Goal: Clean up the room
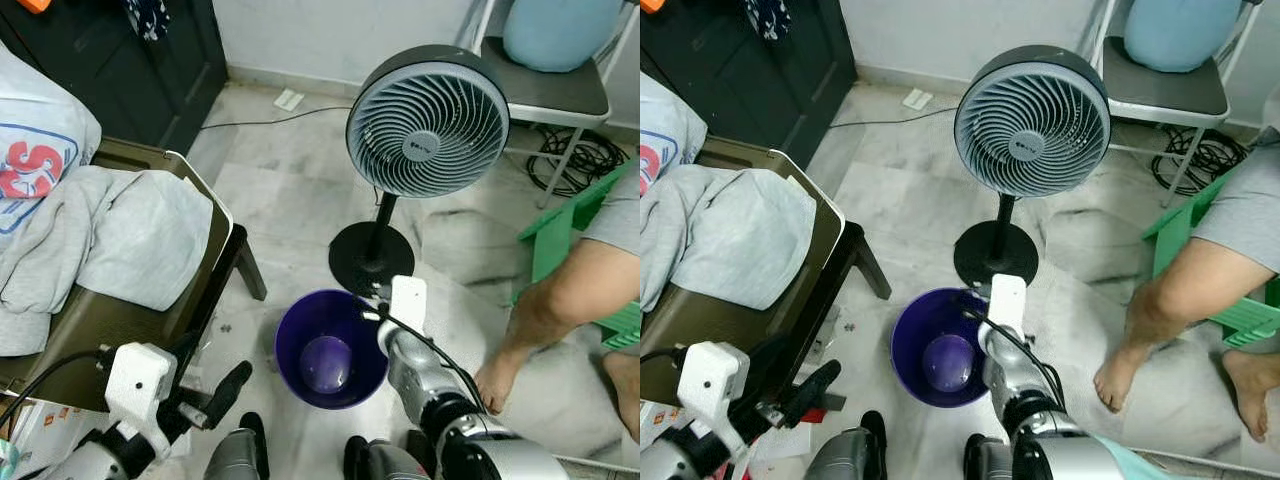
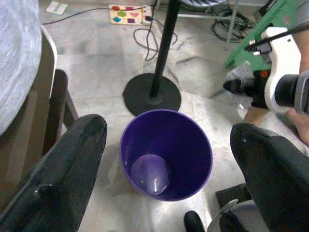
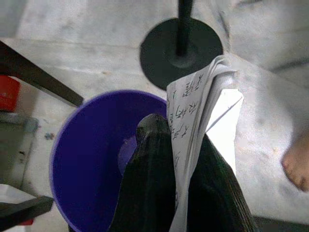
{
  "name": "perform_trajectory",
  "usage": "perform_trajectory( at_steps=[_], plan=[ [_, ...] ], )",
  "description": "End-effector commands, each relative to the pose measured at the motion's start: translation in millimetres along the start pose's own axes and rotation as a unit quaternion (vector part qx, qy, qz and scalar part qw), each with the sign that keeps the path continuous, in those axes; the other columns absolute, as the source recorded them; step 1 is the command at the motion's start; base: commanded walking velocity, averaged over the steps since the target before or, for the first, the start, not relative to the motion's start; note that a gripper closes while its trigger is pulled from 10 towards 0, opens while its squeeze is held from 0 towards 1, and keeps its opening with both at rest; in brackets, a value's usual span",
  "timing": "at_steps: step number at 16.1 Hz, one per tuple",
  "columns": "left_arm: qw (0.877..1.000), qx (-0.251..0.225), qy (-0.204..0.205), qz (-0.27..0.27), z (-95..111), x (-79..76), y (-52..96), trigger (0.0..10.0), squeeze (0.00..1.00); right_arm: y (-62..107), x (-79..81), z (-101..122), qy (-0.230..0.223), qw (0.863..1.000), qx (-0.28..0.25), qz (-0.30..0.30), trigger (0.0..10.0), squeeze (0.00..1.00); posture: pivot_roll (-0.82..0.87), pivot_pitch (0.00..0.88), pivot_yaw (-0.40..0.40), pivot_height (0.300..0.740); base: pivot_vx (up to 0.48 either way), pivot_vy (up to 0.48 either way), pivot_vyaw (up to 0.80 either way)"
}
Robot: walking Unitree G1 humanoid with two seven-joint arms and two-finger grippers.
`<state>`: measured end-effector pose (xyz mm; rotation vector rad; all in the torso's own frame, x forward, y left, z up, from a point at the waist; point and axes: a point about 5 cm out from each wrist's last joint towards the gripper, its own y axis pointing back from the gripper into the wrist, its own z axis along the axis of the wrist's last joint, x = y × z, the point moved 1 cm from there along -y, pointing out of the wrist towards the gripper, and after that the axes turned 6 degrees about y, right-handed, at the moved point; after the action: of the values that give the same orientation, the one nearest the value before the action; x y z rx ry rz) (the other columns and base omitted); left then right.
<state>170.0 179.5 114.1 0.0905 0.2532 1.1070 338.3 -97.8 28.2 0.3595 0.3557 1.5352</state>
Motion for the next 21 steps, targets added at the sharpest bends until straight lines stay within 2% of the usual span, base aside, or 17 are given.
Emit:
perform_trajectory(
  at_steps=[1, 3, 6, 8, 9, 10, 11, 15, 21],
  plan=[
    [1.000, 0.011, -0.001, 0.011, -1, 0.5, 5.5, 10.0, 0.00, 2.4, 8.0, -9, -0.005, 1.000, 0.015, 0.013, 10.0, 0.00, 0.17, 0.359, 0.004, 0.740, 0.000, 0.000, 0.00],
    [1.000, 0.010, -0.001, 0.017, 1, -1.6, 7.3, 10.0, 0.00, 2.0, 17.6, 1, 0.005, 0.999, -0.009, 0.032, 10.0, 0.00, 0.17, 0.359, 0.002, 0.740, 0.000, 0.000, 0.00],
    [1.000, 0.002, -0.005, 0.021, 6, -4.0, 5.0, 10.0, 0.00, 3.0, 31.5, 13, -0.004, 0.997, -0.038, 0.065, 10.0, 0.00, 0.17, 0.362, 0.005, 0.740, 0.000, 0.000, 0.00],
    [1.000, 0.002, -0.006, 0.020, 7, -3.9, 2.5, 10.0, 0.00, 3.7, 30.9, 10, -0.012, 0.997, -0.037, 0.068, 10.0, 0.00, 0.17, 0.362, 0.008, 0.740, 0.000, 0.000, 0.00],
    [1.000, 0.002, -0.007, 0.020, 7, -3.7, 2.1, 10.0, 0.00, 4.0, 30.8, 9, -0.016, 0.997, -0.037, 0.069, 10.0, 0.16, 0.17, 0.362, 0.008, 0.740, 0.000, 0.000, 0.00],
    [1.000, 0.002, -0.007, 0.022, 8, -2.8, 1.4, 10.0, 0.00, 4.8, 32.9, 8, -0.027, 0.995, -0.040, 0.082, 10.0, 0.94, 0.17, 0.362, 0.007, 0.740, 0.000, 0.000, 0.00],
    [1.000, 0.003, -0.008, 0.024, 8, -1.6, 1.4, 10.0, 0.00, 5.5, 35.4, 8, -0.037, 0.994, -0.043, 0.095, 10.0, 1.00, 0.17, 0.364, 0.007, 0.740, 0.000, 0.000, 0.00],
    [1.000, 0.001, -0.008, 0.026, 8, 0.3, 2.7, 10.0, 0.00, 6.3, 39.2, 12, -0.046, 0.991, -0.057, 0.113, 10.0, 1.00, 0.16, 0.352, 0.004, 0.740, 0.000, 0.000, 0.00],
    [1.000, -0.001, -0.009, 0.028, 5, 3.1, -3.3, 10.0, 0.00, 5.1, 36.5, 16, -0.057, 0.990, -0.063, 0.113, 10.0, 1.00, 0.16, 0.328, 0.005, 0.740, 0.000, 0.000, 0.00]
  ],
)
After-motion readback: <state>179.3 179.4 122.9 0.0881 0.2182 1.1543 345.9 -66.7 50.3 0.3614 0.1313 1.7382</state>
